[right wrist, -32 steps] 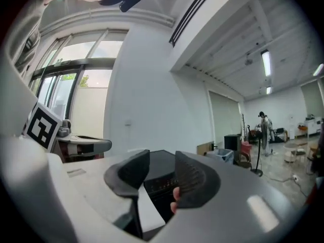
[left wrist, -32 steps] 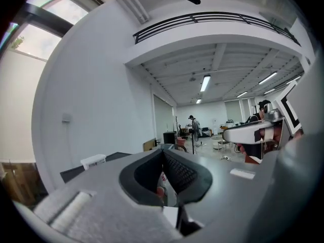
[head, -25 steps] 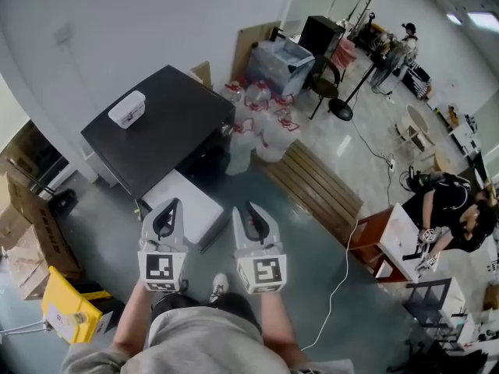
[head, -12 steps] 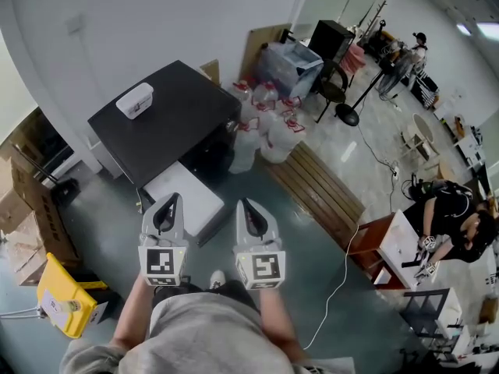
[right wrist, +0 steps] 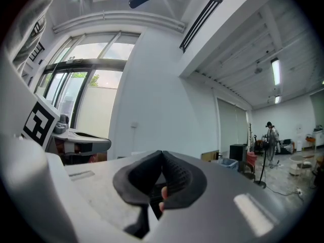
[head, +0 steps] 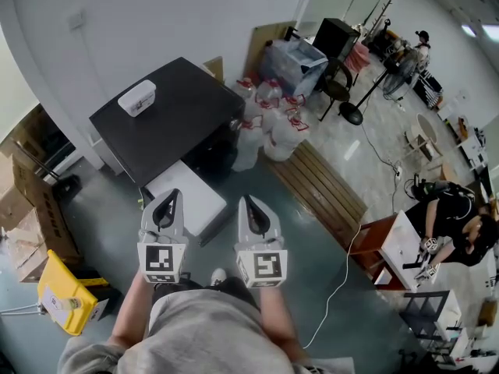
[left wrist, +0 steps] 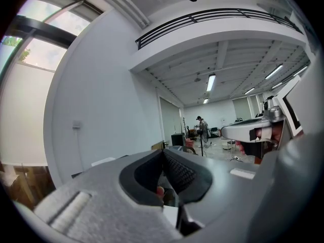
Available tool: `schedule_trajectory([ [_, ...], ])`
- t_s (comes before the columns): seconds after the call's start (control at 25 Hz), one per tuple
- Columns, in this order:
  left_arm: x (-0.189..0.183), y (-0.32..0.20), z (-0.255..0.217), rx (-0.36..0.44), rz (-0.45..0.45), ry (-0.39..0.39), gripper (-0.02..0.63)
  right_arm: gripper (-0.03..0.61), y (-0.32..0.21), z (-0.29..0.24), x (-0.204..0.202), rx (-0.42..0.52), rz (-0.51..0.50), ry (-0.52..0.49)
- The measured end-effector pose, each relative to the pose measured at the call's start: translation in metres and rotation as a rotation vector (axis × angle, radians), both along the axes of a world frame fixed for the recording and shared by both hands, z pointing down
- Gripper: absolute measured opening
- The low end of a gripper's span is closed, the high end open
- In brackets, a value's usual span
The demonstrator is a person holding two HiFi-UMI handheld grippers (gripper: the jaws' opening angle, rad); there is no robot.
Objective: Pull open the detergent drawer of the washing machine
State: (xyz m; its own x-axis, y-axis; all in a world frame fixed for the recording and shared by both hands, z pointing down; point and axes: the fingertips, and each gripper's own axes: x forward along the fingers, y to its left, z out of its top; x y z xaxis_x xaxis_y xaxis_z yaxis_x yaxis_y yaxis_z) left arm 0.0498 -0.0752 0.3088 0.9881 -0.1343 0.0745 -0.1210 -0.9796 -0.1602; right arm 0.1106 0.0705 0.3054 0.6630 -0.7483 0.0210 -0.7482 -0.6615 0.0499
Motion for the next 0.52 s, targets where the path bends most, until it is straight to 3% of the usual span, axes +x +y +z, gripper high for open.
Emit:
schedule_trajectory([
  [0.52,0.002,-0.014,0.0,0.01,-0.007,-0.005,0.011,0.005,-0.011,0.006,0.006,-0.013,0.006,-0.011],
])
